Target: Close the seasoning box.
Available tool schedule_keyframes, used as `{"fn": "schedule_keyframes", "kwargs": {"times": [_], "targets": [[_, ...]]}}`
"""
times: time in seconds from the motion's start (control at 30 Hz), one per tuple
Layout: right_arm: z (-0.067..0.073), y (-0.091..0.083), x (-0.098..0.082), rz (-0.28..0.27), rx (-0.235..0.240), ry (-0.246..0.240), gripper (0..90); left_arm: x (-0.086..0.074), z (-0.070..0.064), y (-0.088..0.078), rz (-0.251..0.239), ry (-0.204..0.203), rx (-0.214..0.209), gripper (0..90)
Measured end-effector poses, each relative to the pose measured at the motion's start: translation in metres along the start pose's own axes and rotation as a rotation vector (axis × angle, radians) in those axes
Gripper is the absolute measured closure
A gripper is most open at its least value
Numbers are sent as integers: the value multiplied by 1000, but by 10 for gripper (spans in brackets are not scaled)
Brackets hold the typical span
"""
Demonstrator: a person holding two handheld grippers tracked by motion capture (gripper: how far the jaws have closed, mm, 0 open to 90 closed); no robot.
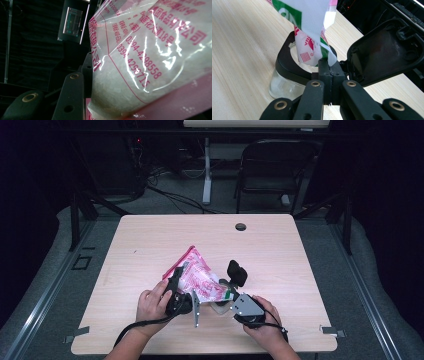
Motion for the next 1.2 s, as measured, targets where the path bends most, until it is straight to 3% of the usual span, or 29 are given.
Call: {"fn": "schedule_keyframes", "kwargs": {"times": [0.93, 1.2], "targets": [[0, 2, -5, 17, -3, 4, 900, 4, 2, -2, -12, 20, 26, 624], [-1, 3, -6, 18, -4, 8, 900, 5, 3, -3, -16, 44, 31, 625]]}}
Point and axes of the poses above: each handheld gripper's, and its own axes: y roughly forward along the jaws, x roughly out of its top, z roughly to its left, the point moved 5 cm from there along y, roughly forward along the jaws
